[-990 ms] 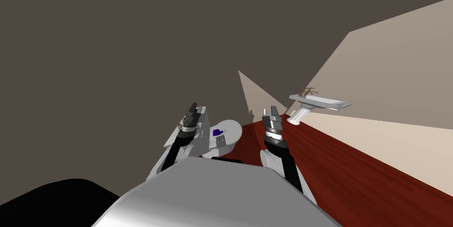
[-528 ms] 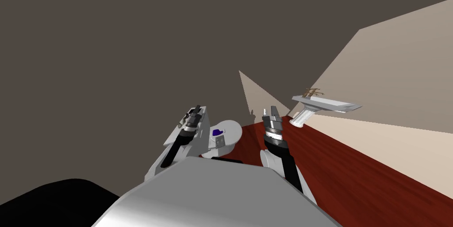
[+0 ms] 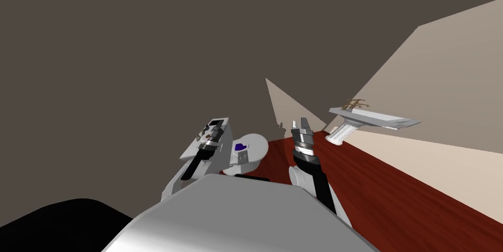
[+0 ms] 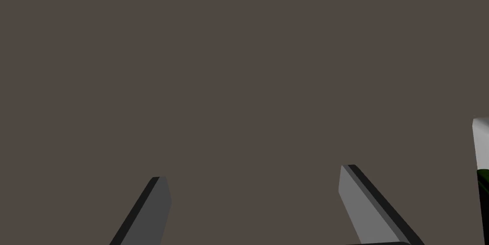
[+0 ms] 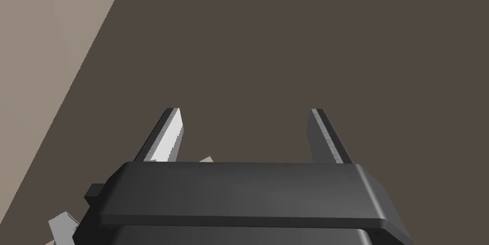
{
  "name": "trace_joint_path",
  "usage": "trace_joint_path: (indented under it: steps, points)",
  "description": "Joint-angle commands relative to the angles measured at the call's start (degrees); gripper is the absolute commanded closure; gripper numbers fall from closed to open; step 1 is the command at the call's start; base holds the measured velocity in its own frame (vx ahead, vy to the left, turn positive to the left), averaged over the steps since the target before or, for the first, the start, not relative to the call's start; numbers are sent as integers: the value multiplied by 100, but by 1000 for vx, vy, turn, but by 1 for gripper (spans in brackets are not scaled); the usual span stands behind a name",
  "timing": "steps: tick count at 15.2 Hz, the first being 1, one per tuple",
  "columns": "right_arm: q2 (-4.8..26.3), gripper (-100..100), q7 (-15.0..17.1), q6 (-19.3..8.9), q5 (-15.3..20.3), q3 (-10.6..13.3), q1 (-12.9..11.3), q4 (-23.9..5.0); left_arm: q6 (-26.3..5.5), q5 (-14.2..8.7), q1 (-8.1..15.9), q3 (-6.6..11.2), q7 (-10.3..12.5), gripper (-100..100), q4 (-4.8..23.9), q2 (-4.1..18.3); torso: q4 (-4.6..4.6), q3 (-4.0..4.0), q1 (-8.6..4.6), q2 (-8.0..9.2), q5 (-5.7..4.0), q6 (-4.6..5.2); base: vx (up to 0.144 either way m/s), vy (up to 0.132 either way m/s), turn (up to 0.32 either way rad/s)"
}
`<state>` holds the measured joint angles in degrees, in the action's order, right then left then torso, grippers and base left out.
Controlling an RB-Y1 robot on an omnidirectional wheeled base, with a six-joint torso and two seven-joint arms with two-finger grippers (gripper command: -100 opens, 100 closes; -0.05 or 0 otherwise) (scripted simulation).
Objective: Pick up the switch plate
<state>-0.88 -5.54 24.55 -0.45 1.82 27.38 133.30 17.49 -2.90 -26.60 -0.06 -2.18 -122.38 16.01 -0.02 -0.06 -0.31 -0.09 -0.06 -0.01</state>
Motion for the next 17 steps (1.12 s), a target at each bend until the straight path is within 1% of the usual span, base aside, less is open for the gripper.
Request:
trace_joint_path:
  steps: [1, 7, 8, 15, 16, 17]
  points:
    - [0, 0, 0, 0, 0, 0, 0, 0, -165, -42, 10, 18, 23, -100, 64, -19, 0, 0, 0, 0, 0, 0, 12, -69, 65]
    - [0, 0, 0, 0, 0, 0, 0, 0, -768, -291, 107, 175, 158, -100, 570, -166, -1, -2, -2, -4, 0, 0, 18, -73, 87]
    - [0, 0, 0, 0, 0, 0, 0, 0, -768, -291, 107, 175, 158, -100, 570, -166, -1, -2, -5, -3, -1, 0, 10, -71, 56]
    - [0, 0, 0, 0, 0, 0, 0, 0, -1340, -530, 228, 362, 289, -100, 1056, -453, 0, 0, 12, 0, 2, 0, 9, -46, 81]
    - [0, 0, 0, 0, 0, 0, 0, 0, -1459, -583, 259, 413, 316, -100, 1157, -533, 0, 0, 14, 1, 3, 1, 10, -28, 96]
    - [0, 0, 0, 0, 0, 0, 0, 0, -1510, -606, 273, 437, 328, -100, 1200, -571, -1, 0, 18, 1, 4, -1, 11, -22, 87]
